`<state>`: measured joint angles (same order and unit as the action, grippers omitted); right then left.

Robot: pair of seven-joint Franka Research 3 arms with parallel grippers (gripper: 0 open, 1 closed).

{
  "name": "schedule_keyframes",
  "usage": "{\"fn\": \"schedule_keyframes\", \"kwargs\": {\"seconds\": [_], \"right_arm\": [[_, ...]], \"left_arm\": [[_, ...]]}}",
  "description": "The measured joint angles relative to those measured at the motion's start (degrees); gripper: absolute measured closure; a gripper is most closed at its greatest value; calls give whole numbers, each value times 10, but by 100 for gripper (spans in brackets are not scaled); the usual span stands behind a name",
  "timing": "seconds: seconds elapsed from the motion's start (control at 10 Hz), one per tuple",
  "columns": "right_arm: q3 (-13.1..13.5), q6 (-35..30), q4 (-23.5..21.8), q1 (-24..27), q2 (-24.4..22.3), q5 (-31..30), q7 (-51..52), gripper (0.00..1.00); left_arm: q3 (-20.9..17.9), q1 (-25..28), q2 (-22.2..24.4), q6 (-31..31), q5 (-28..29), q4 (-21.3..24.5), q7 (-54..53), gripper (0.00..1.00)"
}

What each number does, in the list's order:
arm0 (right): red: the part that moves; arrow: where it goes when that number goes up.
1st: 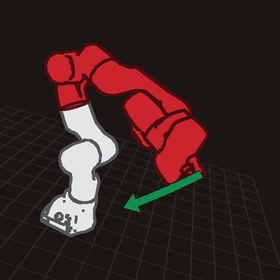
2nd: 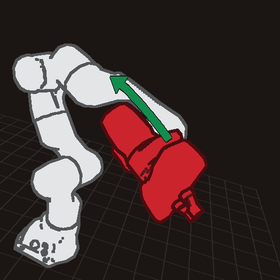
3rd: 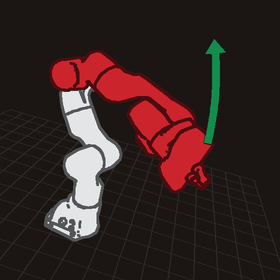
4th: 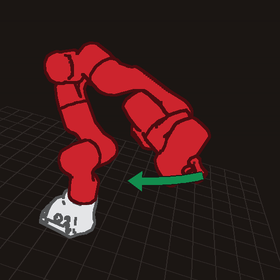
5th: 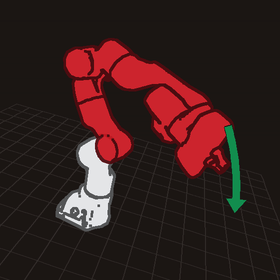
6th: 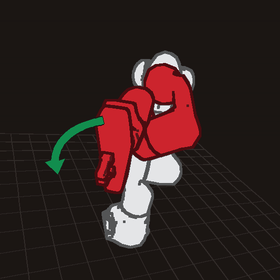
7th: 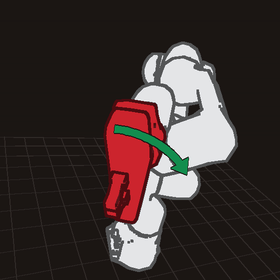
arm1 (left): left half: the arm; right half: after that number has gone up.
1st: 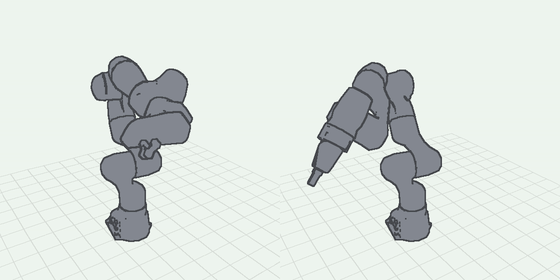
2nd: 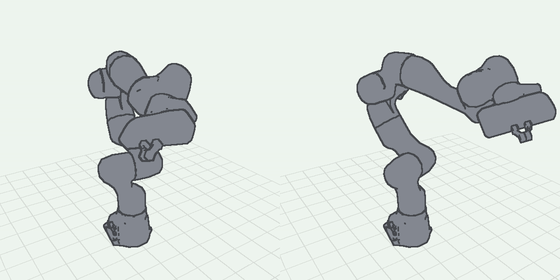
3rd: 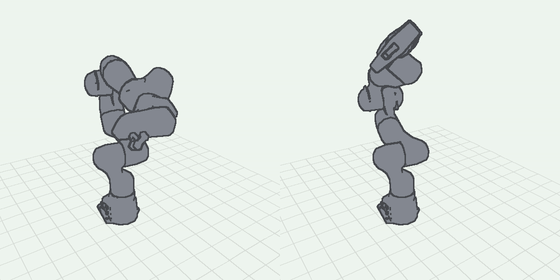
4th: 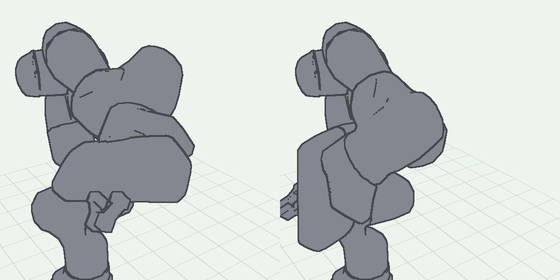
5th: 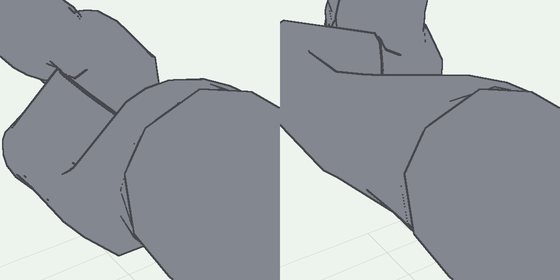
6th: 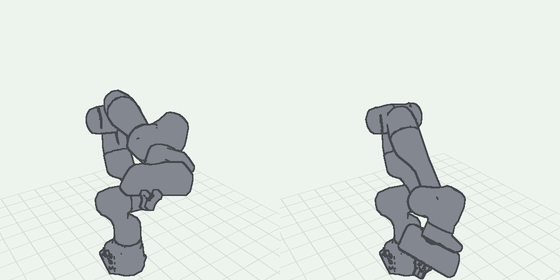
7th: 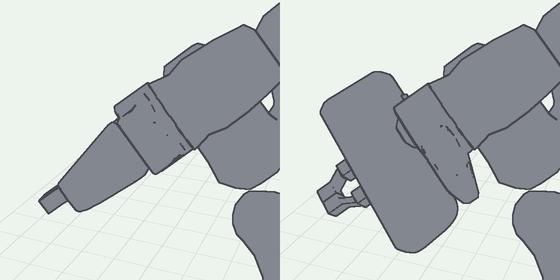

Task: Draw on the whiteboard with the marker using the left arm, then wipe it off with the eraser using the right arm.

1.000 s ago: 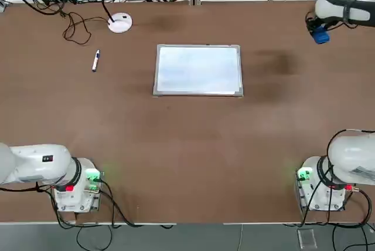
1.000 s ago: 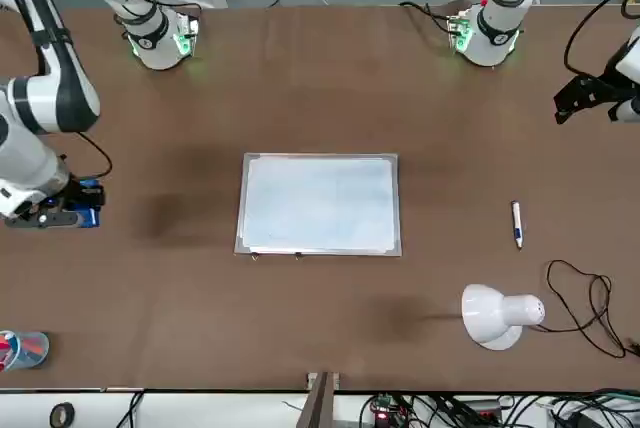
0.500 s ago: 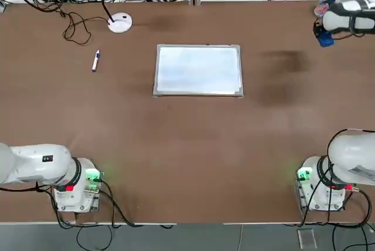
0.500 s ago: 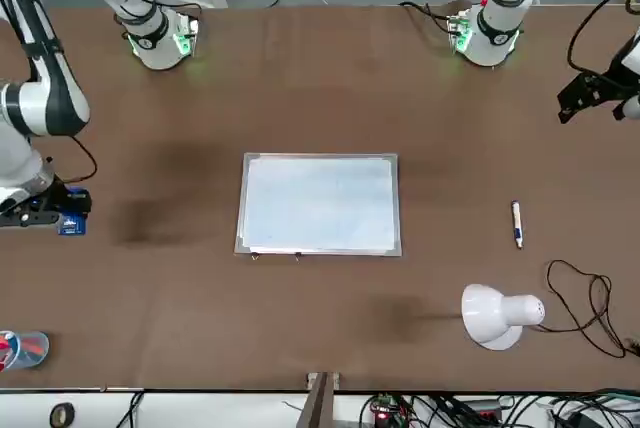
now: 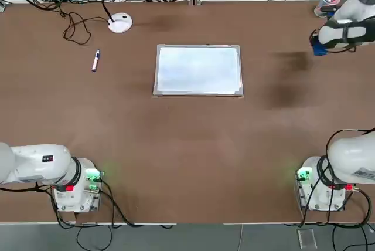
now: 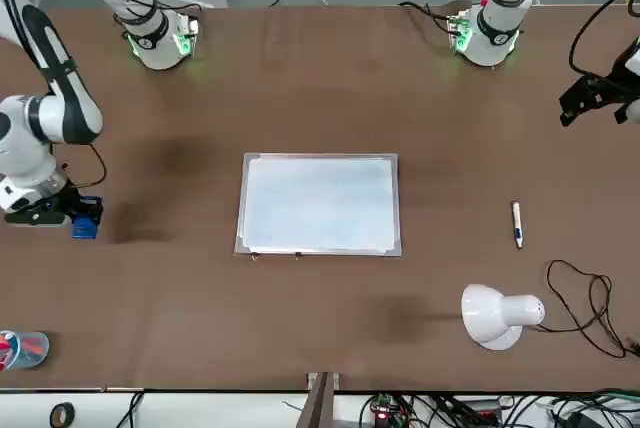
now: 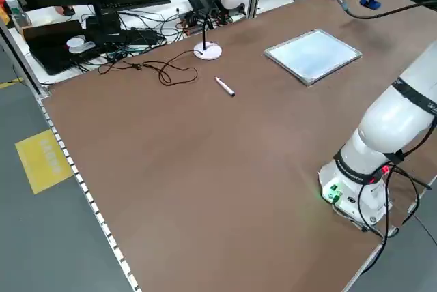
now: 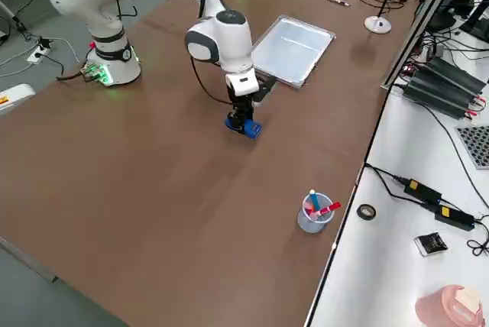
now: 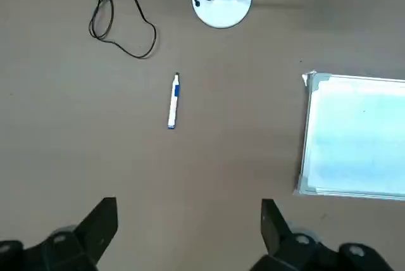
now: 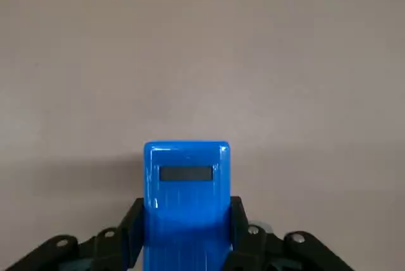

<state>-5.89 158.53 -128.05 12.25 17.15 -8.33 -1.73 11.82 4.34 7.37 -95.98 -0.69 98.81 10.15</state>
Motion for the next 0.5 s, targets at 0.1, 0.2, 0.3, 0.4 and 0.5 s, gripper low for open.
{"fn": "schedule_keyframes", "kwargs": {"seconds": [0.1, 0.2, 0.3, 0.4, 0.5], "right_arm": [[1, 23, -6, -6, 13, 6, -2, 44], [2, 44, -10, -11, 25, 8, -4, 44], [4, 59, -14, -13, 37, 8, -5, 44], [5, 70, -15, -14, 47, 8, -5, 44], [6, 80, -16, -14, 55, 8, -5, 44]], "left_arm": [[0, 0, -1, 0, 0, 0, 0, 0], [0, 0, -2, 0, 0, 0, 0, 0], [0, 0, -2, 1, 0, -1, 0, 0], [0, 0, -2, 2, 0, -1, 0, 0], [0, 0, -2, 3, 0, -1, 0, 0]]}}
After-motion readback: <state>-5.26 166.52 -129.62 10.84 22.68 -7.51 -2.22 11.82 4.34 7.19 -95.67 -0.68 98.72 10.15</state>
